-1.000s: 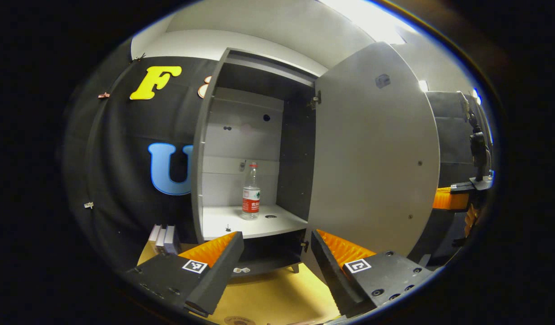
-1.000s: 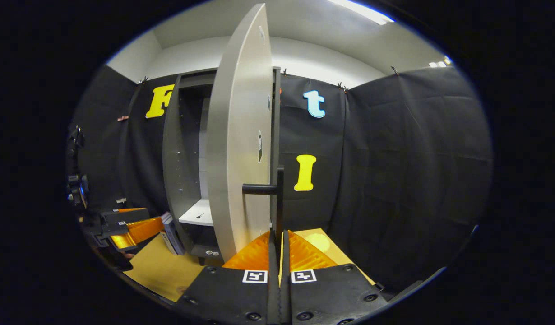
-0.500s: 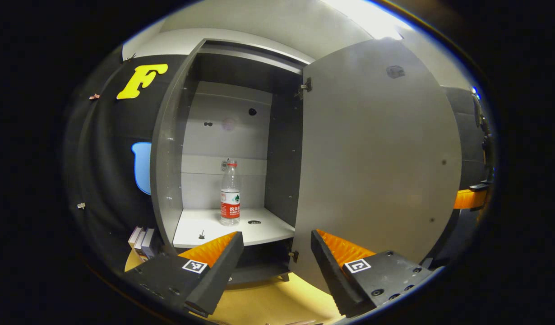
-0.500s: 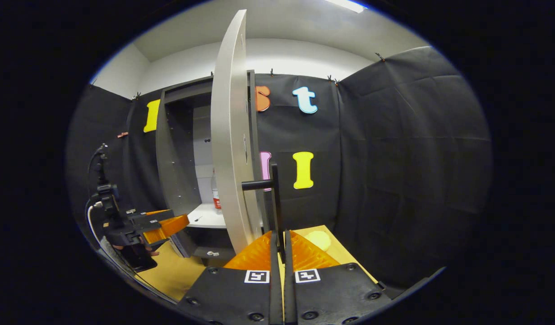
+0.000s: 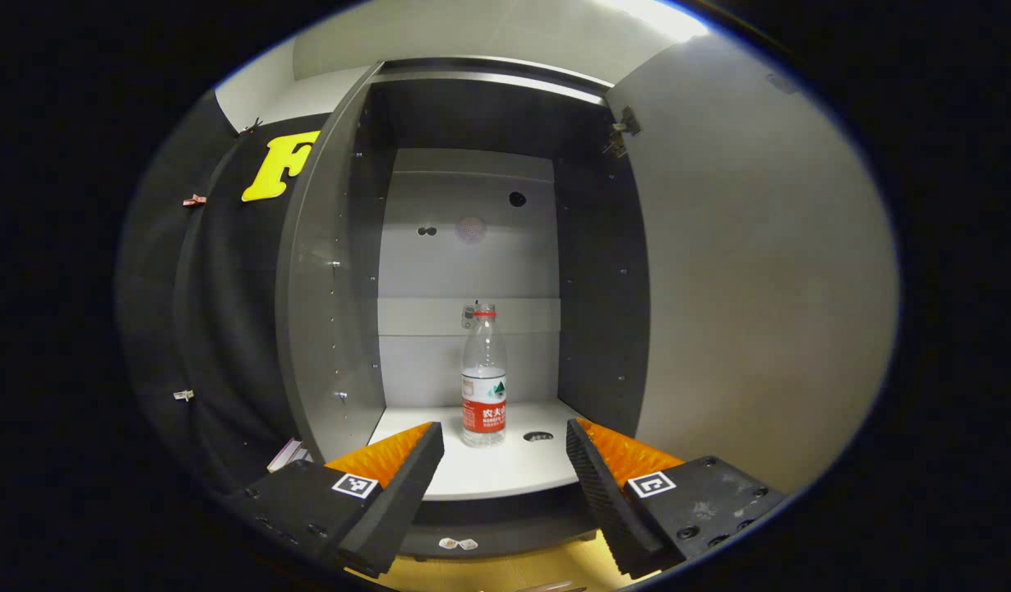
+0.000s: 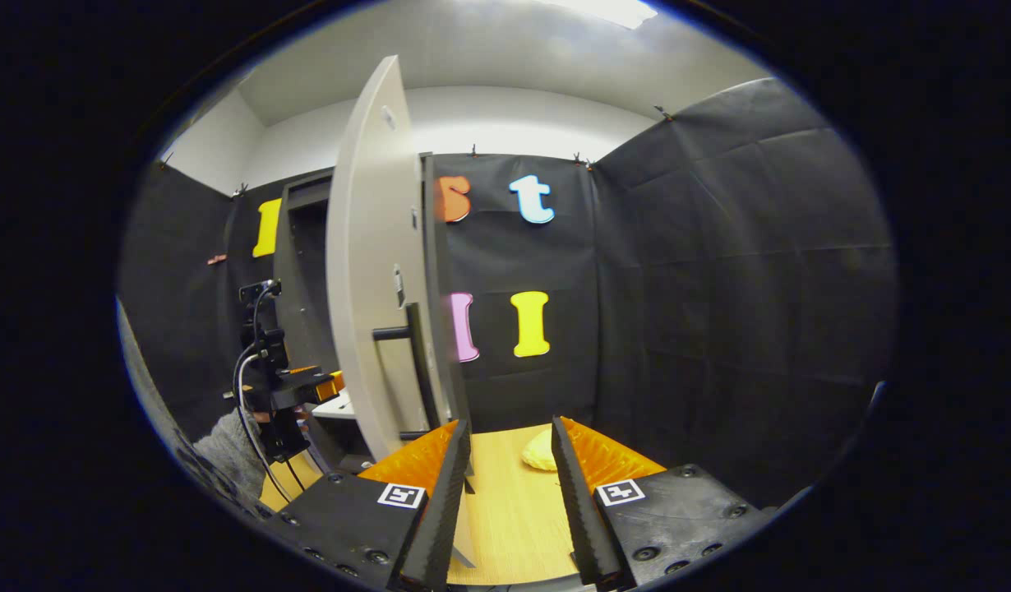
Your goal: Open the cabinet door with the right hand, grasp the bottle in the cabinet with the left hand and place it on the coaster, then close the cabinet door with the right hand.
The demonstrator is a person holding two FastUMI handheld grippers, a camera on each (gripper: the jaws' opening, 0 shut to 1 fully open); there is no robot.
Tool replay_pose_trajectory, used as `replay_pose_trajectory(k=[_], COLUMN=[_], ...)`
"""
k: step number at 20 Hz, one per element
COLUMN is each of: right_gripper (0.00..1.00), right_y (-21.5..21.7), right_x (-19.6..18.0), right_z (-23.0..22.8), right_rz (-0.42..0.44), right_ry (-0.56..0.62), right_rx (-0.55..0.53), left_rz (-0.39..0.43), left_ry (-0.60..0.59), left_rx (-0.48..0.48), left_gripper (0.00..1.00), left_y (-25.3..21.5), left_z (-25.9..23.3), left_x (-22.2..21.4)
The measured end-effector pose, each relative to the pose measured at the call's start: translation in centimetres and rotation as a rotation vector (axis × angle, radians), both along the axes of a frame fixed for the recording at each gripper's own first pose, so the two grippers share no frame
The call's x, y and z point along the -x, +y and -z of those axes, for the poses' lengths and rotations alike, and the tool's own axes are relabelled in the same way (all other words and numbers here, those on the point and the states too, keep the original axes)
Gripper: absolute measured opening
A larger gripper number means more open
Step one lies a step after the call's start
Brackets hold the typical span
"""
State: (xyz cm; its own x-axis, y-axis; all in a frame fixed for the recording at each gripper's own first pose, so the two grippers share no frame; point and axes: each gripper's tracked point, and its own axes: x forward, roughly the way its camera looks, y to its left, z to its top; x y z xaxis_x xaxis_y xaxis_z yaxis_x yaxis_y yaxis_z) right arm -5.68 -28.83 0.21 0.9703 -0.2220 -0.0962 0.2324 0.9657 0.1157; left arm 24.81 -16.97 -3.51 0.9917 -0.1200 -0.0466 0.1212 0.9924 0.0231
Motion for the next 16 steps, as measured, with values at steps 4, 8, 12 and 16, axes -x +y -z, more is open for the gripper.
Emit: replay_pose_trajectory(k=[4,8,12,16], right_gripper=[0.83,0.91,0.98,0.98], right_y=[-7.2,-10.1,-11.5,-12.7], right_x=[0.5,-1.2,-2.8,-4.1], right_z=[2.1,2.4,3.4,4.3], right_rz=[0.228,0.305,0.322,0.333], right_ry=[0.030,0.020,0.043,0.065], right_rx=[0.020,0.067,0.077,0.058], left_rz=[-0.016,-0.032,-0.056,-0.067], left_ry=[-0.002,-0.012,0.008,0.039], left_rx=[-0.008,-0.029,-0.059,-0.076], left_gripper=[0.94,0.94,0.94,0.94], left_y=[0.1,0.1,0.2,0.1], left_z=[0.5,1.2,2.2,3.5], left_x=[-5.4,-10.4,-14.7,-17.5])
